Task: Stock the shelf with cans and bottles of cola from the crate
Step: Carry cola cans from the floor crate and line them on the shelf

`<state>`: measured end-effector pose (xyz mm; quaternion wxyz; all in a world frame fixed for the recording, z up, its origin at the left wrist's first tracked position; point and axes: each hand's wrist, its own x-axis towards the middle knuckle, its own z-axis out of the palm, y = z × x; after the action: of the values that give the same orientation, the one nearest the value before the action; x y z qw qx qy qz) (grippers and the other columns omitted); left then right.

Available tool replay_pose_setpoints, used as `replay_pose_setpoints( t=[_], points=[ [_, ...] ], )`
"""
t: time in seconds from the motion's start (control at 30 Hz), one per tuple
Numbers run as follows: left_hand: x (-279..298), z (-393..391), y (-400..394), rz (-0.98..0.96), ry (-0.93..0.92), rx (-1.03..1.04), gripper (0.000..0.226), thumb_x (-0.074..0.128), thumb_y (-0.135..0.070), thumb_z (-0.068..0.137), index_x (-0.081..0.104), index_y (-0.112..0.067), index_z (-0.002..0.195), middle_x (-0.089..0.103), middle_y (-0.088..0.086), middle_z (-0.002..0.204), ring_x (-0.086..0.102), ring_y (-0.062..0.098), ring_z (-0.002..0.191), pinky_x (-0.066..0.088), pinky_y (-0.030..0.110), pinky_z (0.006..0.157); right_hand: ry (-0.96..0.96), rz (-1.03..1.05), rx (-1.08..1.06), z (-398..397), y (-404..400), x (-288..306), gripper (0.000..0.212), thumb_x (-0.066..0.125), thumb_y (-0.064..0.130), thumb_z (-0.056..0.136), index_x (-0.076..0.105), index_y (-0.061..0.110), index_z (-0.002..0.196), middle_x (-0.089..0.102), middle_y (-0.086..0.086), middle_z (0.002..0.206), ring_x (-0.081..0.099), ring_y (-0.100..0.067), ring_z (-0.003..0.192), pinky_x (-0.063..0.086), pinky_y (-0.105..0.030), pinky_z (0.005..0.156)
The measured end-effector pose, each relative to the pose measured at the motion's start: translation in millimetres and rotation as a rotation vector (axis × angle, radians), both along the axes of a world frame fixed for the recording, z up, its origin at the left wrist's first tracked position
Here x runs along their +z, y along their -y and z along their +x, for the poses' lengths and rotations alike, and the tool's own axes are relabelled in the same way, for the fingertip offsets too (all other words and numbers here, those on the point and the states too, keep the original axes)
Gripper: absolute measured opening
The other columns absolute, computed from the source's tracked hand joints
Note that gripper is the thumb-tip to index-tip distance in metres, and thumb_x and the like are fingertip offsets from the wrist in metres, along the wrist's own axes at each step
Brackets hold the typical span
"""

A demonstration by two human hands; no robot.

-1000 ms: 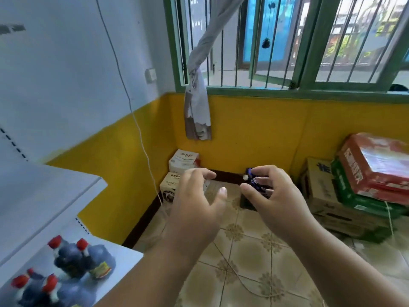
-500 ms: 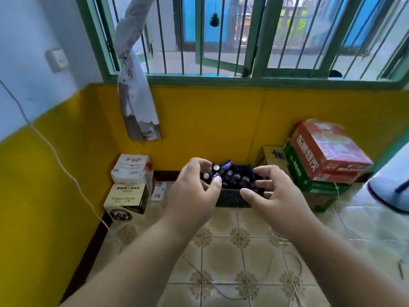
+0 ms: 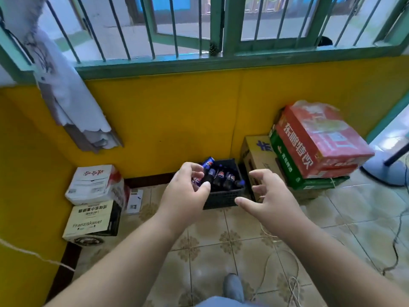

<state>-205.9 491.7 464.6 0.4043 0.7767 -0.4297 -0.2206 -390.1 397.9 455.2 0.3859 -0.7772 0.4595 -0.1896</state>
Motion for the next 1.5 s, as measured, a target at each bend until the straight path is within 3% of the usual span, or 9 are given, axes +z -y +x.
replay_pose_setpoints(
  t=[0.3,0.47,0.57,0.67,0.8,1.17,1.3,1.4,1.5],
  points=[
    [-21.0,87.0,92.0,0.158,-0.087,0.107,0.03,0.059,-0.023,0.095,0.048,-0.036,0.121,0.055,-0.021,0.114,0.057,-0.001,0.087,0.041,0.014,0.065,-0.028,0.143,0.124,120.4,133.2,-25.1,0.072,0.081,0.042,0.081,0.042,0.033,0.14,0.047,0.009,0.138,0.054,-0.008,0.115,0.045,-0.024,0.085],
    [-53.5,168.6,144.5,0.248,-0.173,0.093,0.03,0.057,-0.022,0.097,0.048,-0.033,0.123,0.057,-0.018,0.115,0.059,0.003,0.092,0.047,0.02,0.066,-0.074,0.245,0.075,202.2,179.9,-58.4,0.076,0.082,0.04,0.081,0.041,0.031,0.144,0.047,0.004,0.144,0.057,-0.009,0.113,0.047,-0.026,0.085],
    [-68.7,226.7,188.6,0.335,-0.248,0.054,0.03,0.057,-0.022,0.096,0.05,-0.032,0.123,0.059,-0.015,0.115,0.061,0.007,0.097,0.056,0.032,0.077,-0.087,0.298,0.026,248.2,205.5,-73.0,0.077,0.083,0.04,0.08,0.042,0.031,0.144,0.046,0.002,0.143,0.059,-0.01,0.109,0.046,-0.024,0.08],
    [-88.6,276.2,238.6,0.38,-0.29,0.033,0.026,0.056,-0.02,0.096,0.051,-0.029,0.12,0.062,-0.008,0.111,0.065,0.013,0.097,0.056,0.044,0.091,-0.113,0.347,-0.025,284.5,228.1,-88.1,0.077,0.083,0.04,0.079,0.043,0.028,0.143,0.048,-0.001,0.142,0.06,-0.013,0.108,0.053,-0.032,0.088],
    [-120.6,312.3,290.3,0.439,-0.348,0.027,0.025,0.055,-0.023,0.095,0.053,-0.03,0.119,0.065,-0.007,0.111,0.07,0.012,0.089,0.057,0.044,0.09,-0.157,0.411,-0.078,314.4,258.4,-121.6,0.076,0.084,0.043,0.076,0.046,0.027,0.14,0.05,0.0,0.138,0.061,-0.016,0.109,0.053,-0.042,0.098],
    [-225.6,337.4,338.5,0.626,-0.569,0.212,0.037,0.06,-0.024,0.095,0.053,-0.022,0.131,0.063,0.0,0.111,0.066,0.02,0.095,0.053,0.033,0.08,-0.533,0.548,0.163,342.5,326.6,-267.9,0.064,0.079,0.048,0.08,0.051,0.021,0.132,0.056,-0.004,0.133,0.059,-0.023,0.113,0.052,-0.037,0.093],
    [-297.3,349.6,368.9,0.658,-0.585,0.29,0.04,0.061,-0.028,0.094,0.053,-0.02,0.132,0.063,0.005,0.119,0.065,0.022,0.097,0.05,0.028,0.069,-0.532,0.584,0.241,359.6,353.5,-333.4,0.062,0.076,0.046,0.085,0.052,0.014,0.131,0.055,-0.007,0.132,0.056,-0.024,0.113,0.042,-0.031,0.086],
    [-354.9,344.8,383.1,0.661,-0.626,0.272,0.046,0.064,-0.031,0.094,0.05,-0.022,0.137,0.061,0.006,0.128,0.063,0.023,0.103,0.047,0.027,0.069,-0.516,0.678,0.194,376.5,364.0,-389.1,0.057,0.077,0.042,0.086,0.055,0.014,0.13,0.055,-0.005,0.125,0.053,-0.022,0.116,0.043,-0.032,0.092],
    [-407.8,331.6,380.1,0.666,-0.728,0.247,0.05,0.064,-0.036,0.095,0.047,-0.027,0.14,0.058,0.004,0.133,0.059,0.023,0.114,0.049,0.03,0.083,-0.433,0.889,0.0,381.7,359.7,-455.7,0.029,0.079,0.04,0.084,0.062,0.019,0.096,0.06,-0.005,0.102,0.06,-0.022,0.096,0.054,-0.041,0.091]
  ],
)
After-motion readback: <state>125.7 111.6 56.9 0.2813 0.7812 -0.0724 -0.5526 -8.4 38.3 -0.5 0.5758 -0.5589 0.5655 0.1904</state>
